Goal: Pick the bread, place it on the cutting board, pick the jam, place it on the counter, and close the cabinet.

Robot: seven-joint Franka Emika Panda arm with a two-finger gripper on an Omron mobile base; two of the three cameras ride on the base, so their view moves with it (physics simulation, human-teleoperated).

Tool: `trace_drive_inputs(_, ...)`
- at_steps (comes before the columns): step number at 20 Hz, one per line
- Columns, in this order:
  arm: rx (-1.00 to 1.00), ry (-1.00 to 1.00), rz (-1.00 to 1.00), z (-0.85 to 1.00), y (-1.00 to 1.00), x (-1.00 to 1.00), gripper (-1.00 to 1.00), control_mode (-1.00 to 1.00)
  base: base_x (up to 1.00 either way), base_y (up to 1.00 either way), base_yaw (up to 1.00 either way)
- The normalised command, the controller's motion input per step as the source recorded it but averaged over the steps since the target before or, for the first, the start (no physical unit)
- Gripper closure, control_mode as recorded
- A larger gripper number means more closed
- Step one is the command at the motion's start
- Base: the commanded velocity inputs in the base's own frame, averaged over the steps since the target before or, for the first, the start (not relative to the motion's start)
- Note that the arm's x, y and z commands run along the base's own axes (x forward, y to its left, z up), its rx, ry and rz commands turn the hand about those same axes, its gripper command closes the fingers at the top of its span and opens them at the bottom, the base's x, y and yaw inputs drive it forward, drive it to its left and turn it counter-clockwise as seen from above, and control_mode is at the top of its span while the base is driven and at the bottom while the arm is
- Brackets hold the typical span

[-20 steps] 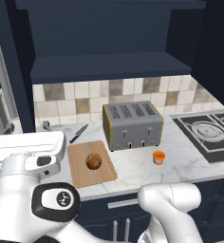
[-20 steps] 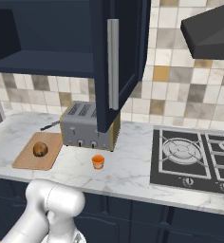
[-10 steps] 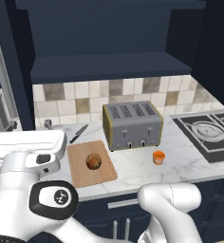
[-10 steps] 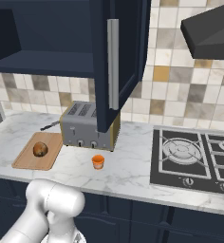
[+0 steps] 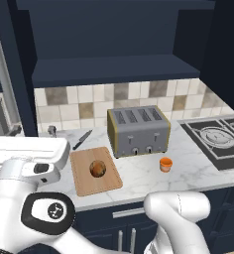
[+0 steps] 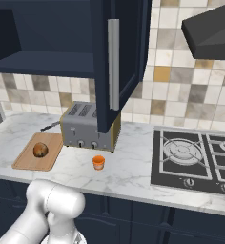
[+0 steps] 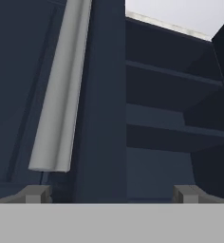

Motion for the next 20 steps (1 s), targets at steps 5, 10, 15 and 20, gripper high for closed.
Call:
trace_drive_inputs(5, 0.00, -0.02, -0.07, 0.01, -0.27, 0.00, -1.00, -1.00, 0.00, 0.00, 0.00)
trace_drive_inputs(10, 0.00, -0.01, -0.08, 0.04, -0.36, 0.00, -1.00, -1.00, 0.00, 0.00, 0.00)
trace_drive_inputs(15, 0.00, 0.00, -0.08, 0.04, -0.37, 0.00, -1.00, -1.00, 0.00, 0.00, 0.00)
trace_drive_inputs(20, 0.00, 0.00, -0.06, 0.01, -0.34, 0.00, -1.00, -1.00, 0.00, 0.00, 0.00)
